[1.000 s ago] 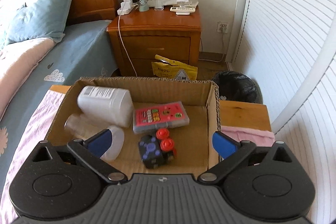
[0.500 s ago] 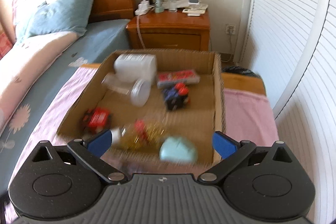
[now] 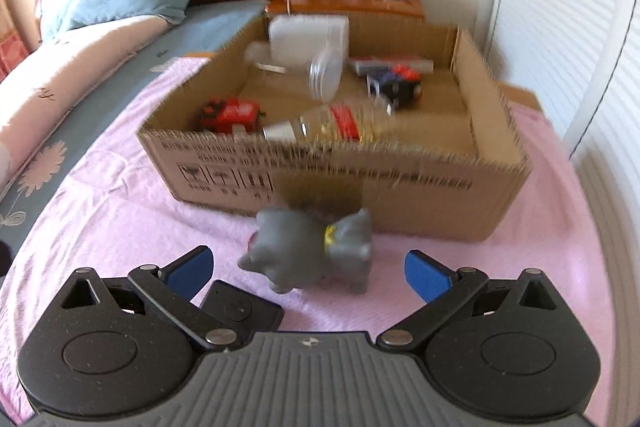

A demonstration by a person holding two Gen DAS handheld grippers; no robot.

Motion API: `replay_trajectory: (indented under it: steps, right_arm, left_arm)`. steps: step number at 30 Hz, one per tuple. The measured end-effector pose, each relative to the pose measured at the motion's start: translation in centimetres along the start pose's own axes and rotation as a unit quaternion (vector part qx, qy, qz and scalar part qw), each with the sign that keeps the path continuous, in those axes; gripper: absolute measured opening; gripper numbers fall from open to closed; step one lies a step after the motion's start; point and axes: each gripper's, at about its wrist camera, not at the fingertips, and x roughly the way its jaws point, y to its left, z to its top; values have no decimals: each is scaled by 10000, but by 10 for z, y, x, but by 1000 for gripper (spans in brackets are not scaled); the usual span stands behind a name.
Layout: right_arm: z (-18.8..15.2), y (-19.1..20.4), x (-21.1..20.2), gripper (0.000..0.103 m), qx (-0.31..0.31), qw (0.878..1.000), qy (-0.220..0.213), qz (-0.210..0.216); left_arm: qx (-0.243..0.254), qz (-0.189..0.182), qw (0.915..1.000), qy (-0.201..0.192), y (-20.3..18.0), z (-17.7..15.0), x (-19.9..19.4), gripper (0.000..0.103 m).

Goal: Organize rigid objects
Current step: 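Move the right tool to the gray elephant toy and grasp it, then grasp the black power bank with the left tool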

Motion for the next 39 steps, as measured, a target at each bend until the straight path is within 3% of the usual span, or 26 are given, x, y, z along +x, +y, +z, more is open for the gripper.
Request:
replay_trajectory:
  steps: [9,11,16,25,32,36,39]
  right_arm:
    - [-1,-4,25,103,367,9993,-48,-38]
    - [-1,-2,27,100,293,9995,-52,-55]
    - [-4,0,27,80,191,9998,-22,-53]
    - [-8,0,12,77,-32,9997,-34,-247]
    - [-15,-17,4,78,29,9992,-82,-392]
    - [-20,-23,-4,97,53,9994,-225,-248]
    - [-23,-26,-13,103,-45,9994,-329,-75]
  left_arm:
    - [24,-20,9999,146,-1,-1,11,102]
    - [37,-36,9998,187,-2,-2,15,102]
    - [122,-85,9995,282,-9,-3,21,102]
    - [241,-94,9992,310,-20,-3,15,102]
    - [366,-127,9988,285,-33,-2,7,102]
    - [463,-227,9979,381,-43,-4,10,102]
    - [483,-261,9974,464,-48,-5,14,102]
